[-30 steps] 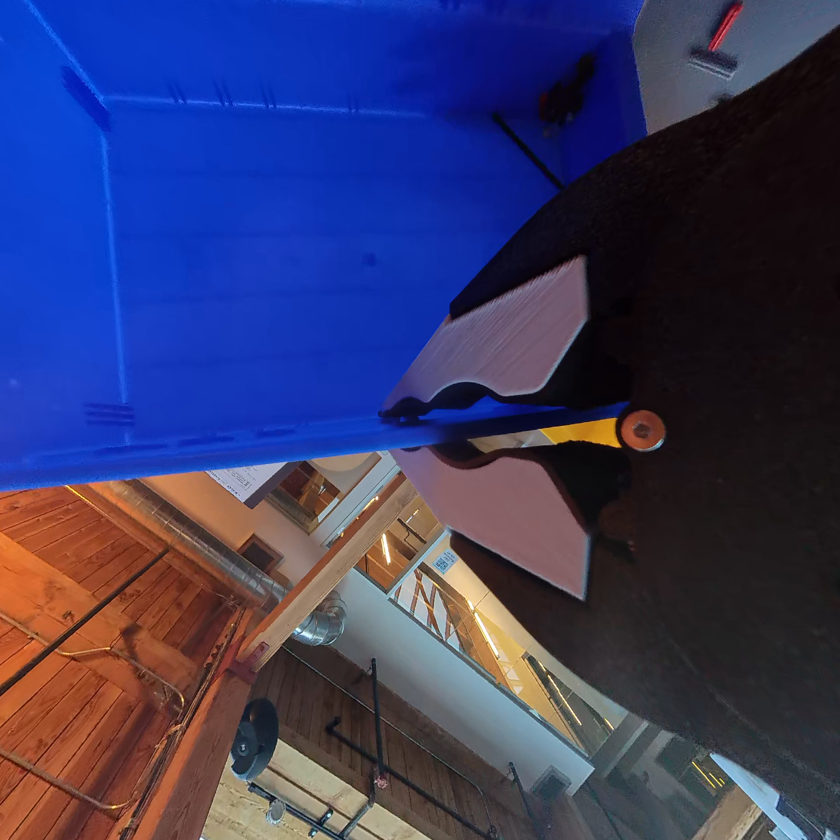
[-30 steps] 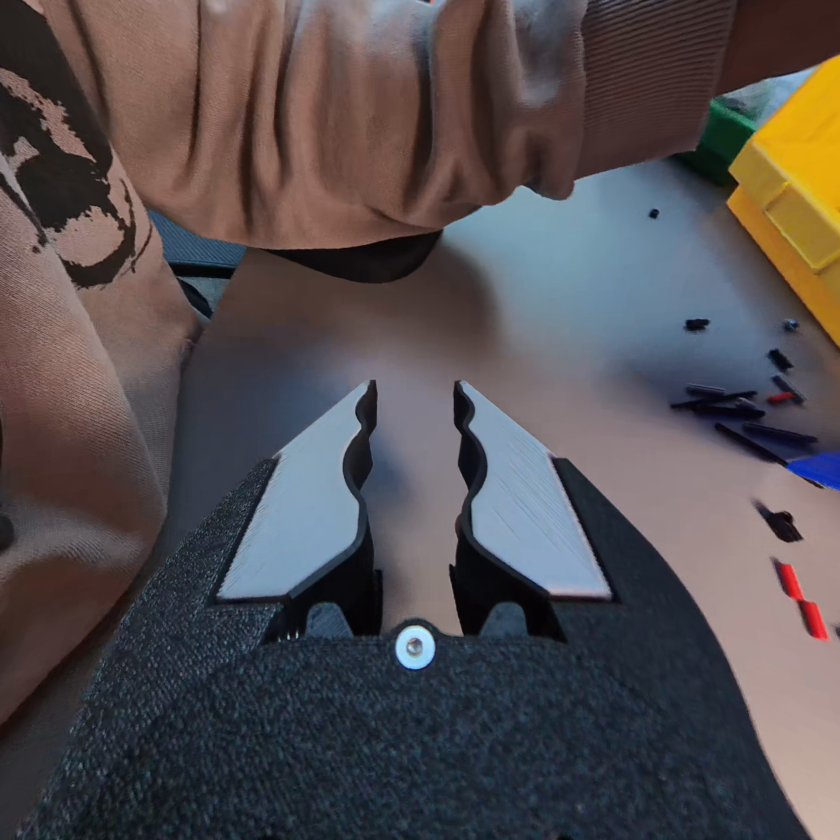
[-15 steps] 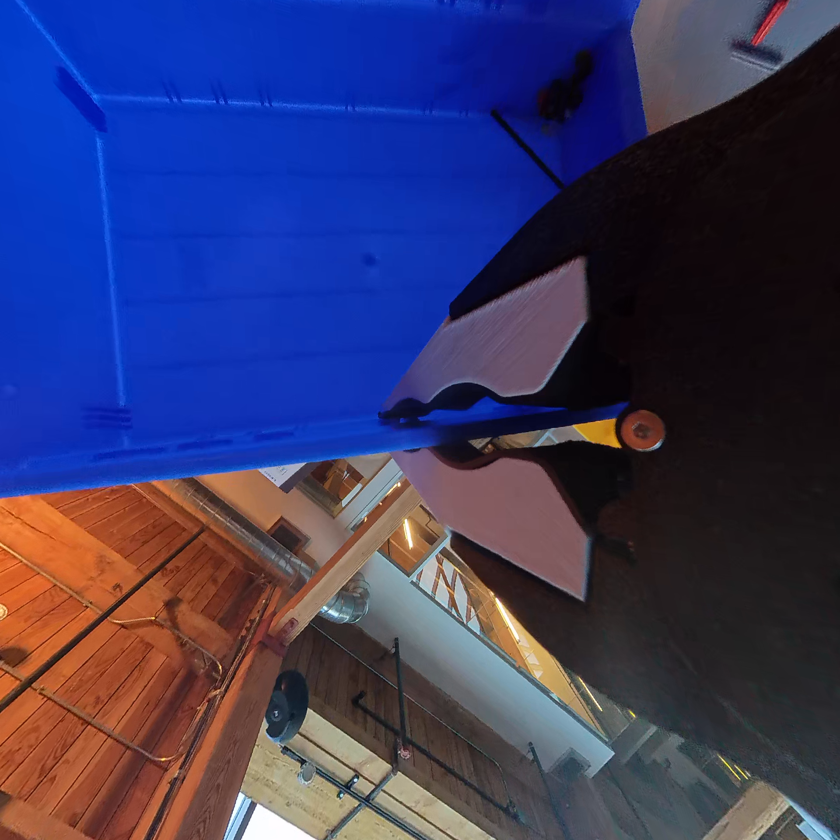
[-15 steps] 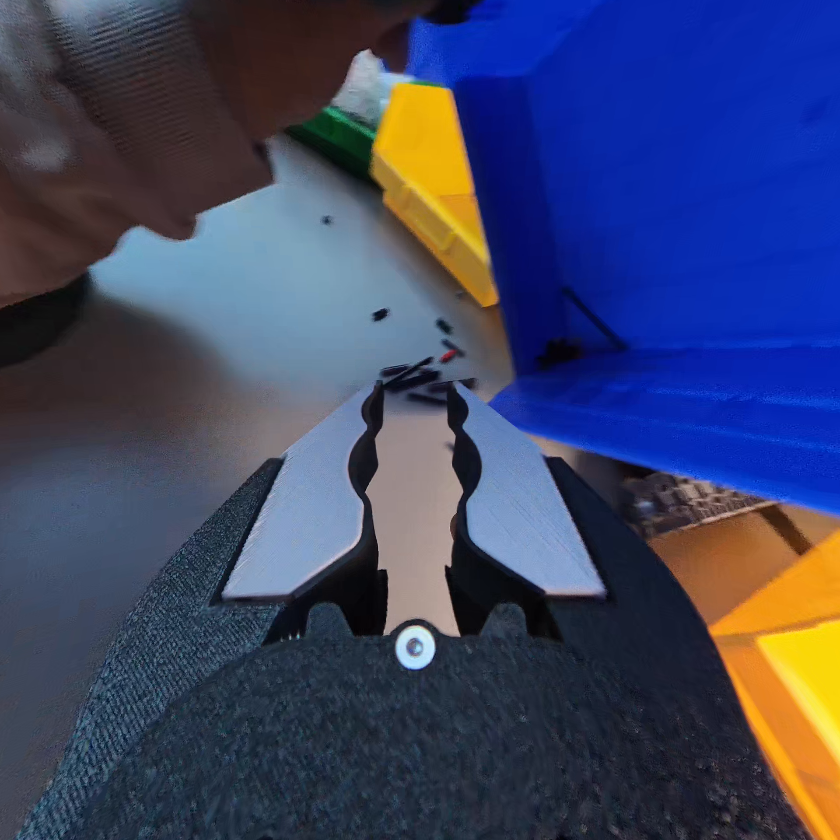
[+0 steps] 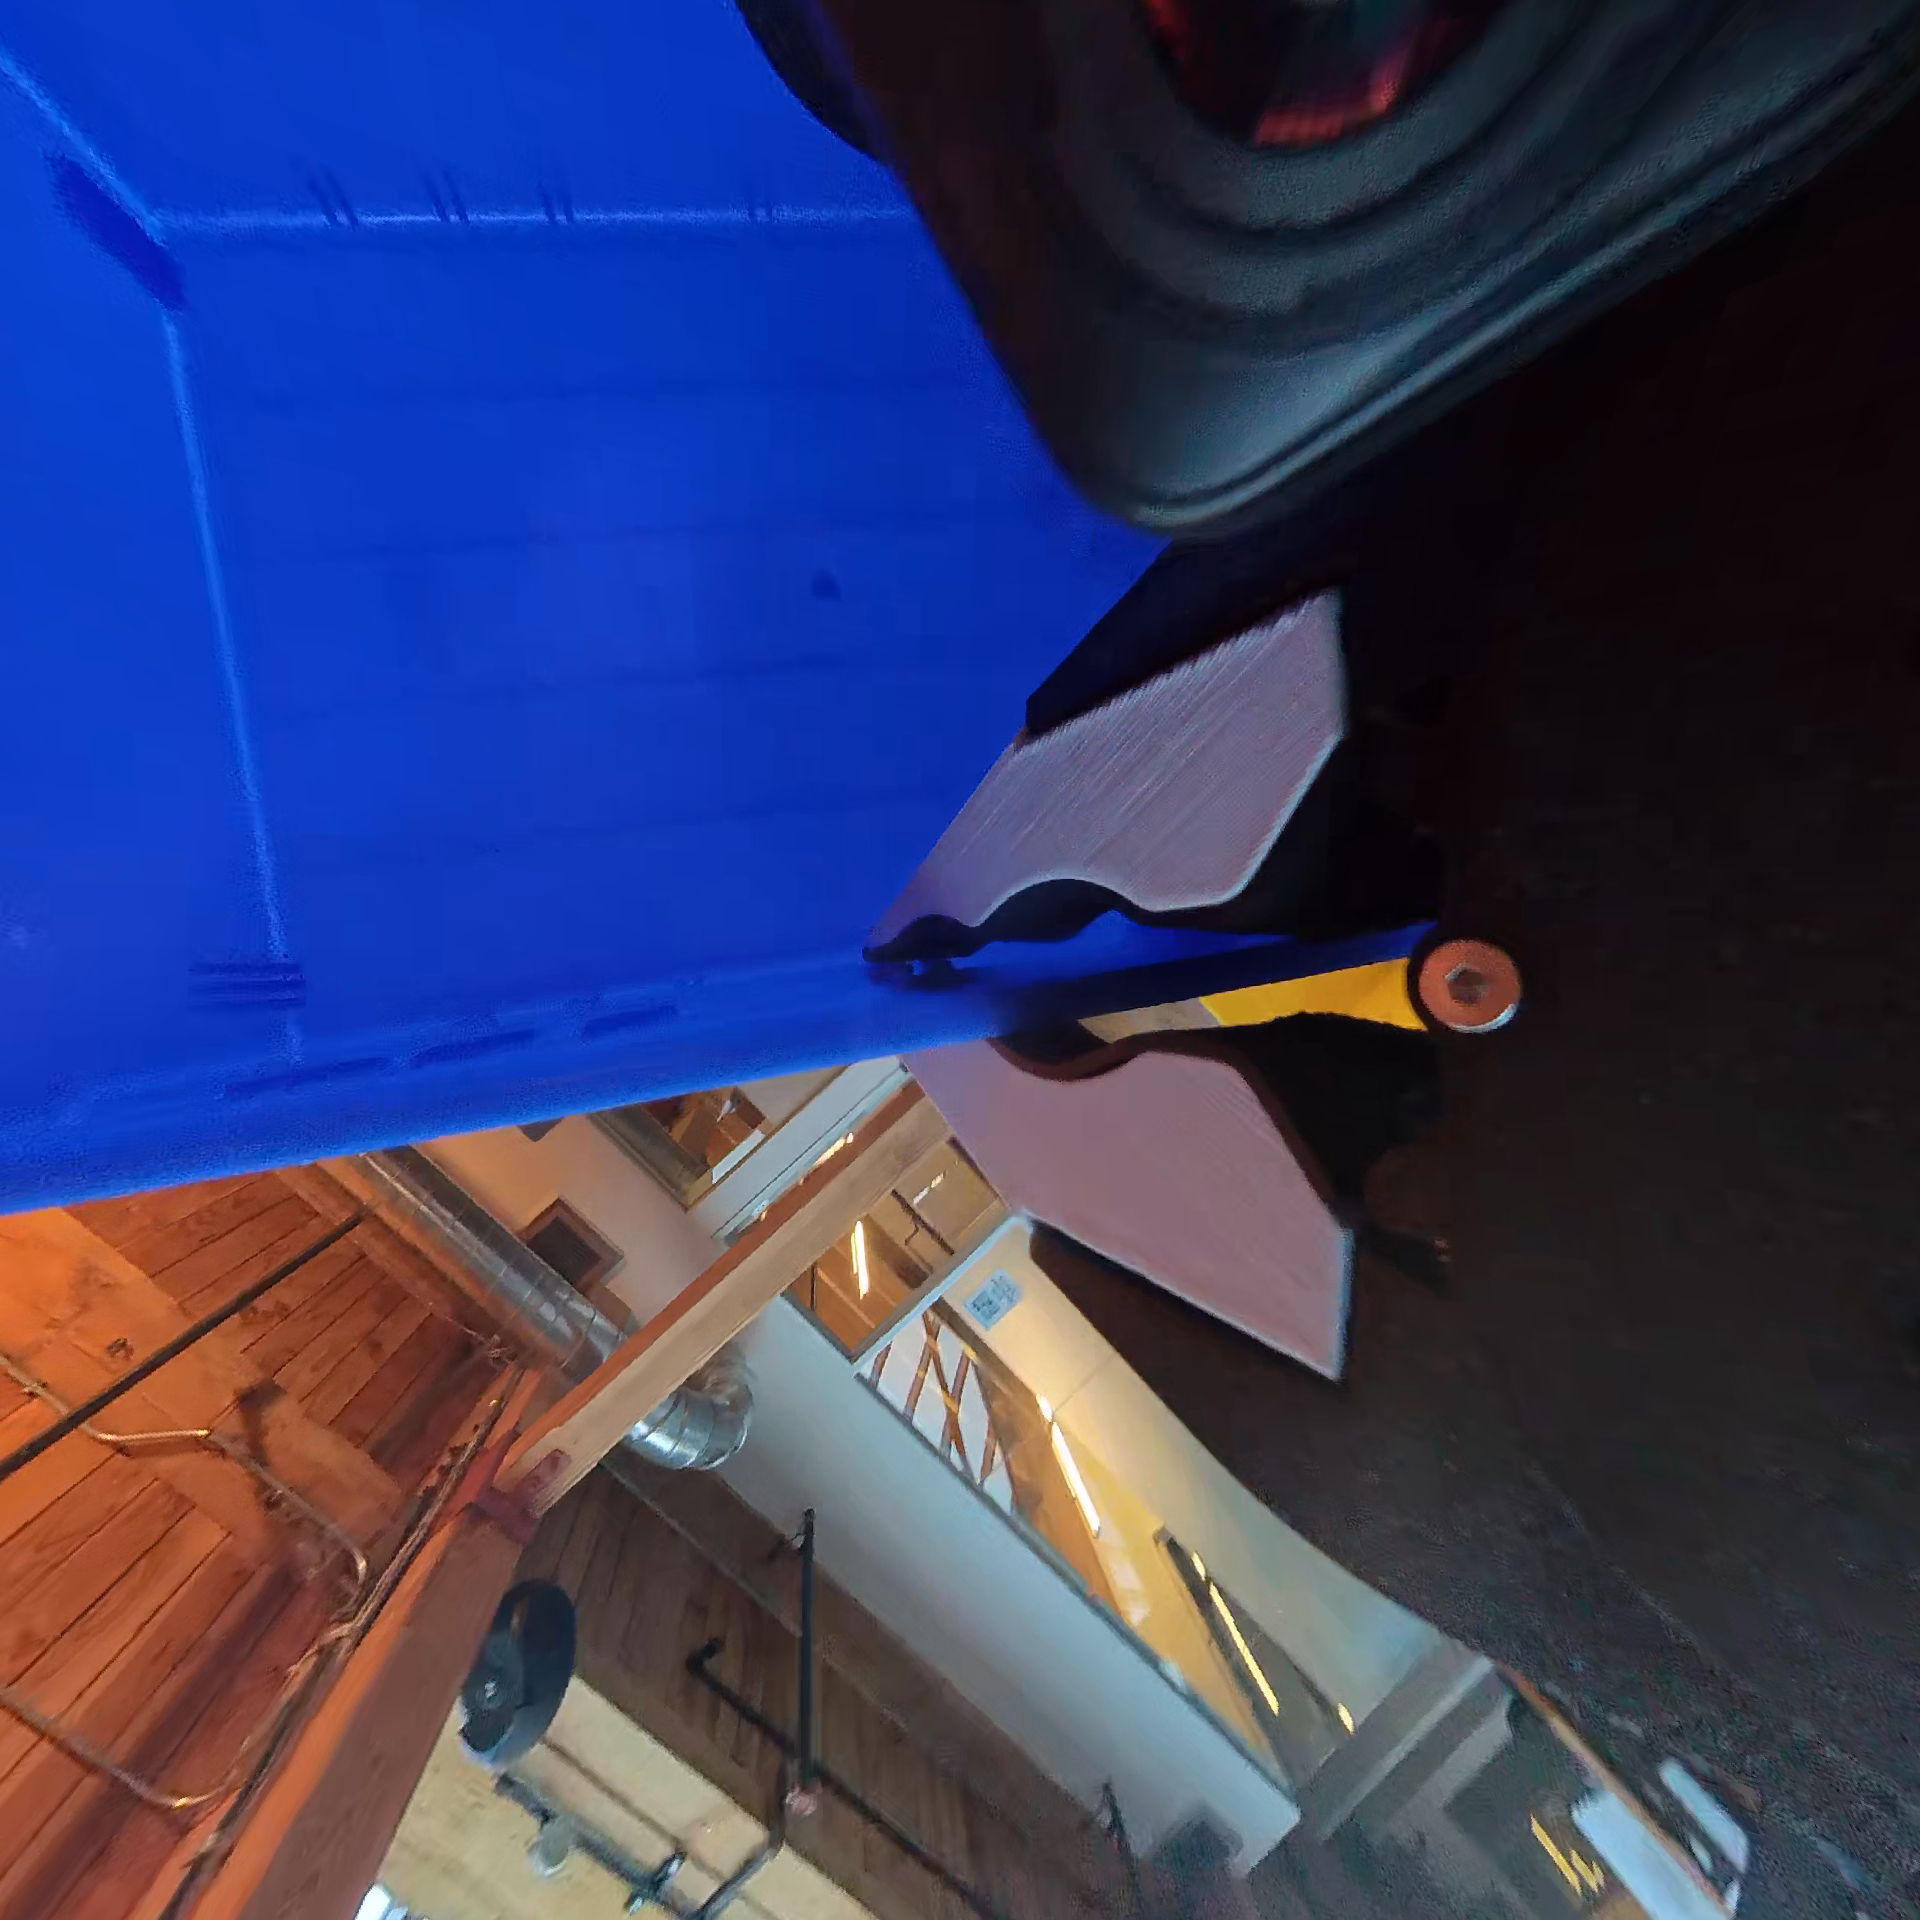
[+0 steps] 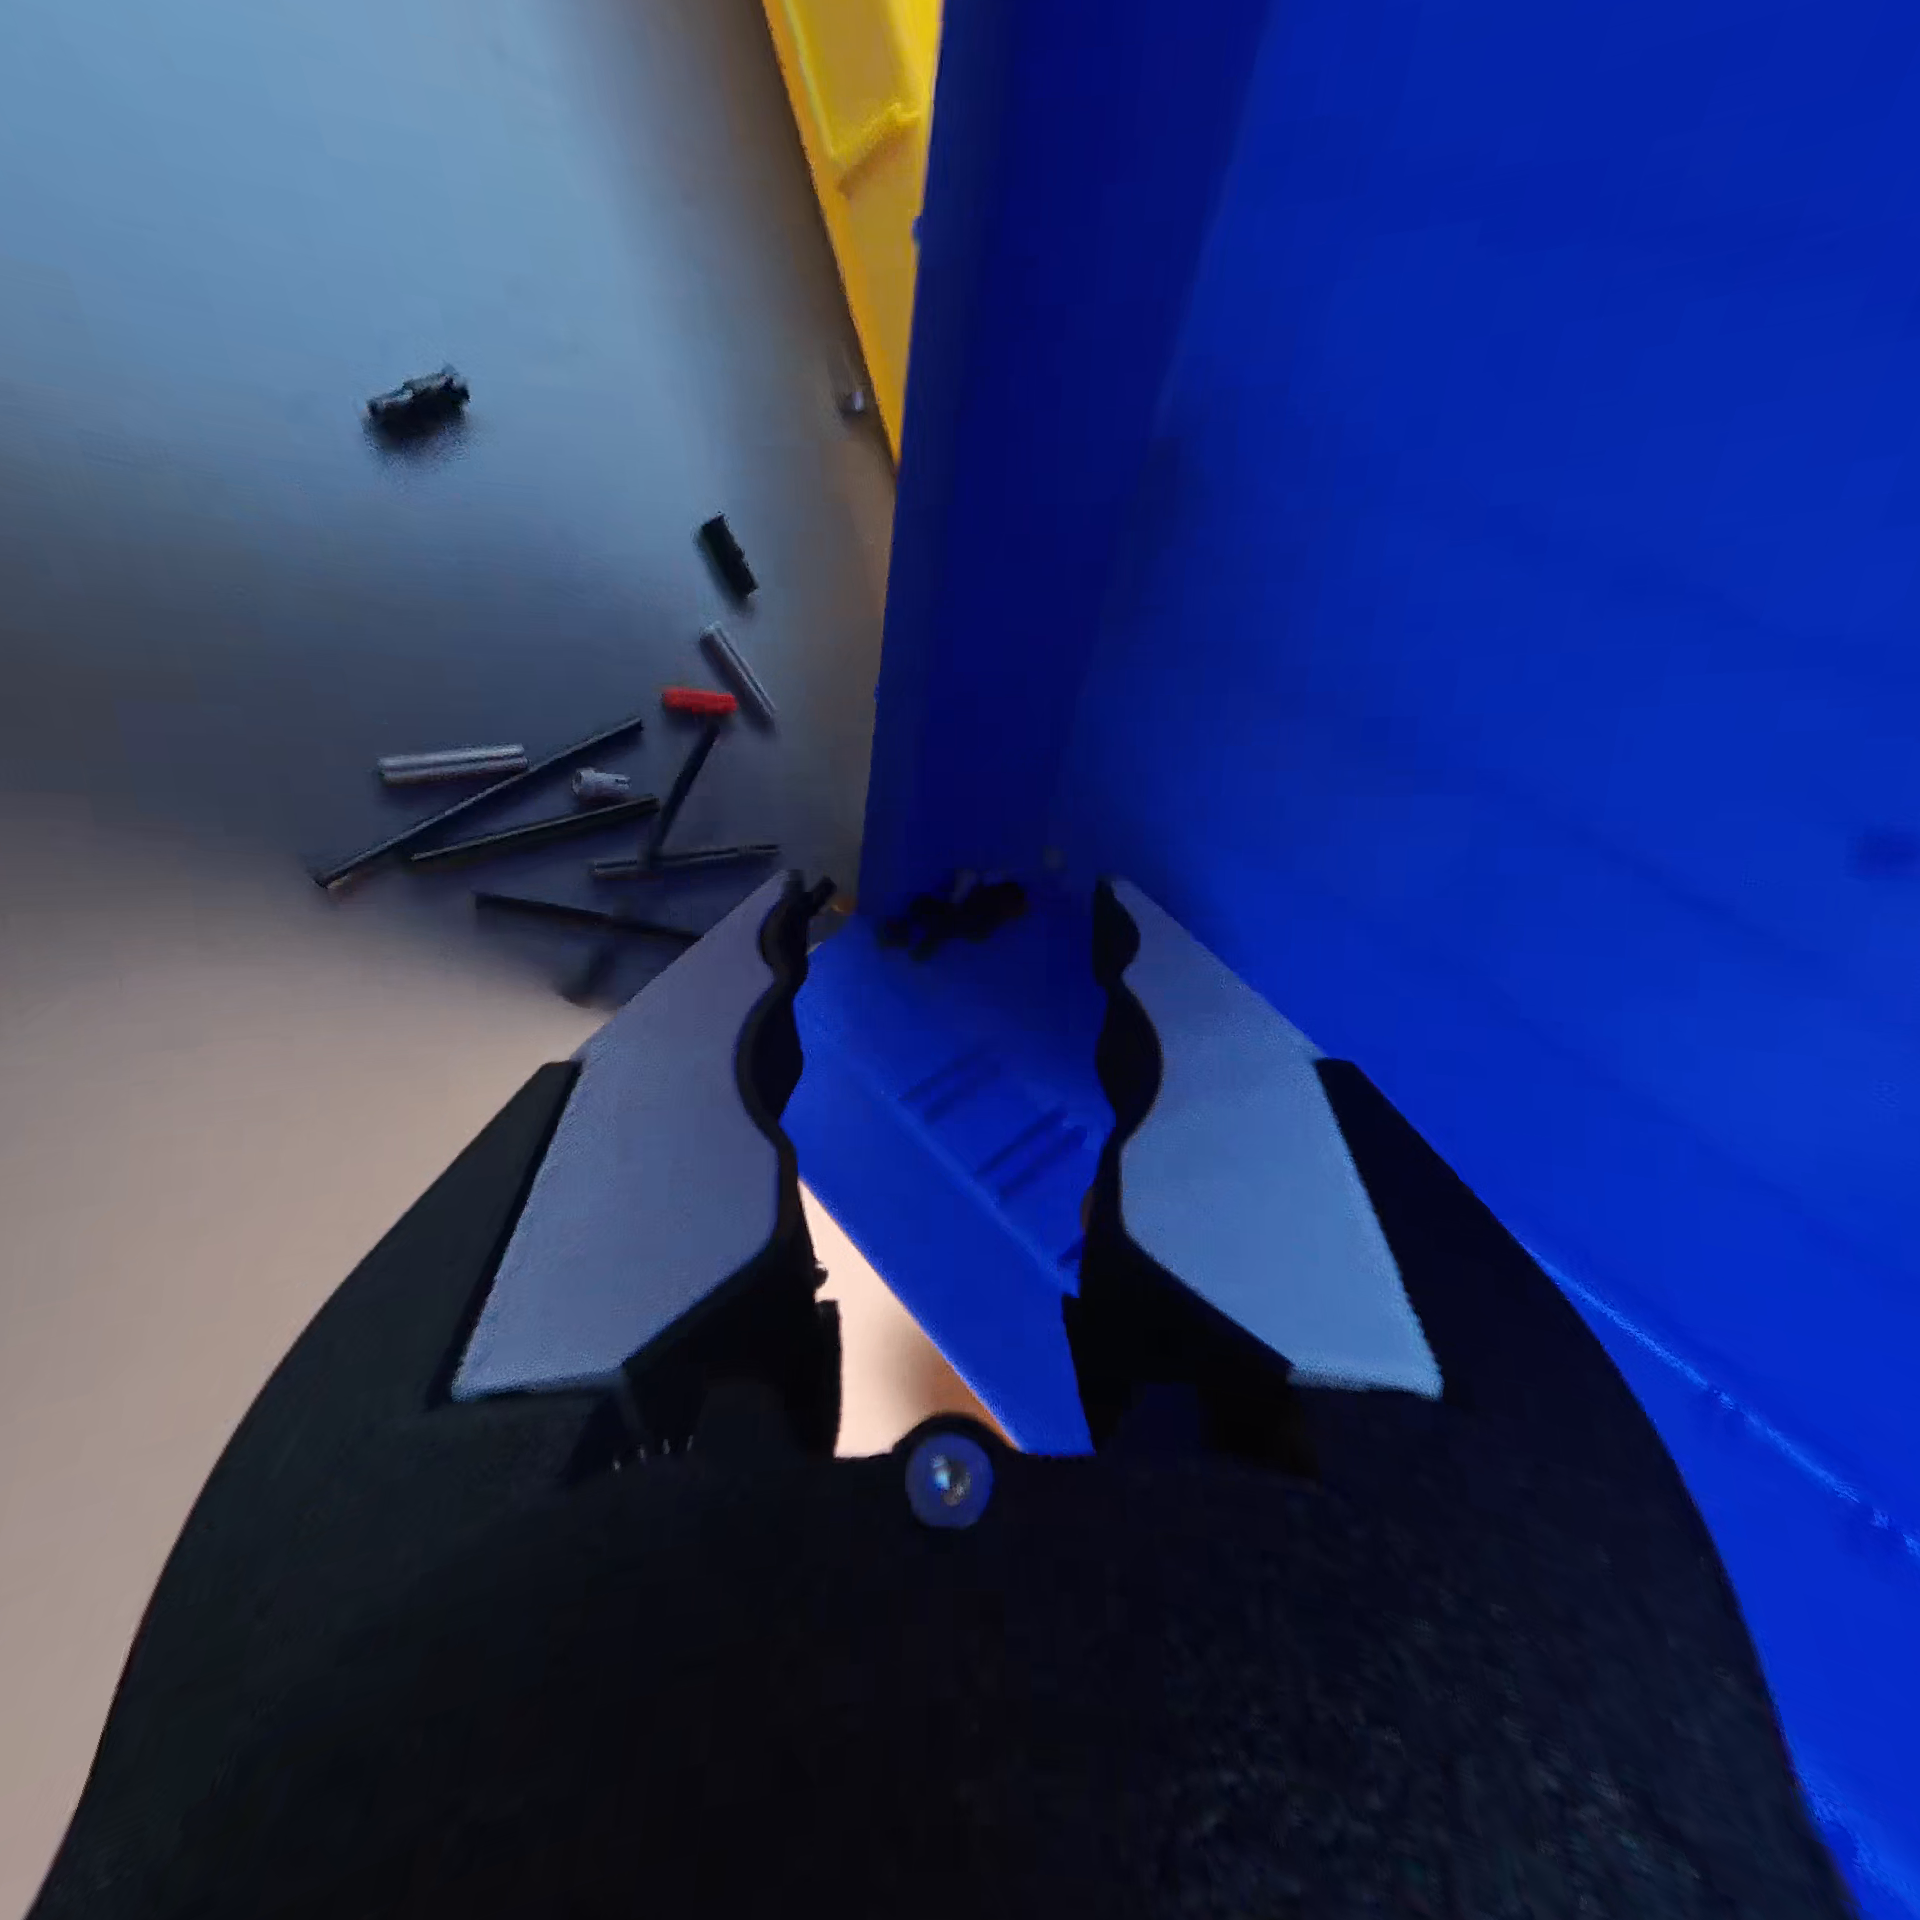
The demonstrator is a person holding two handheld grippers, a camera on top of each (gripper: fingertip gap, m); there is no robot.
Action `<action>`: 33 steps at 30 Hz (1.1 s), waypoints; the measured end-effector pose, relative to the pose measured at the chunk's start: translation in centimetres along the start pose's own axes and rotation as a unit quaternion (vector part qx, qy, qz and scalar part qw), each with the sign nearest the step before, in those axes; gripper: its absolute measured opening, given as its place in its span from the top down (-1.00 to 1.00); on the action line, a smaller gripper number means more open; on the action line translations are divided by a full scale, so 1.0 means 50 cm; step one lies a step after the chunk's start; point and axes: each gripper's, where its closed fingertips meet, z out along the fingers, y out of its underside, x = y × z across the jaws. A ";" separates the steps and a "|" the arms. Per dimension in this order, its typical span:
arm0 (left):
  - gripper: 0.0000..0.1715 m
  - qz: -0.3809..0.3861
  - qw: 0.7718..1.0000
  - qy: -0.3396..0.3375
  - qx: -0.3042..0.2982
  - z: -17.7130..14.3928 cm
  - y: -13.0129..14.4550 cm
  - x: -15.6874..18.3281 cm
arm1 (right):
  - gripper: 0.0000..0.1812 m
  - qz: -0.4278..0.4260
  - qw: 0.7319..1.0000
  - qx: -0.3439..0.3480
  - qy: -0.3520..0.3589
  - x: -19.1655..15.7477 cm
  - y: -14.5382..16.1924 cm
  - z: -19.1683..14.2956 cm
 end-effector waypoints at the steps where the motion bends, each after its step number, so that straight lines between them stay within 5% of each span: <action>1: 0.98 -0.010 1.000 0.007 0.003 -0.001 0.002 -0.001 | 0.29 -0.021 1.000 -0.008 -0.012 -0.010 0.006 0.003; 6: 0.97 -0.007 1.000 0.006 0.012 -0.002 -0.006 0.003 | 0.29 -0.089 0.996 0.011 -0.028 -0.083 0.005 0.003; 9: 0.97 -0.015 1.000 0.008 0.014 0.000 -0.003 0.002 | 0.53 -0.090 0.995 0.036 -0.027 -0.113 -0.006 -0.003; 24: 0.98 -0.008 1.000 0.004 0.030 0.005 -0.032 -0.002 | 0.50 -0.037 0.996 0.033 0.073 -0.029 0.010 -0.042; 33: 0.99 0.016 0.998 0.003 0.056 -0.003 -0.068 -0.012 | 0.50 -0.021 0.998 0.020 0.062 -0.030 0.026 -0.044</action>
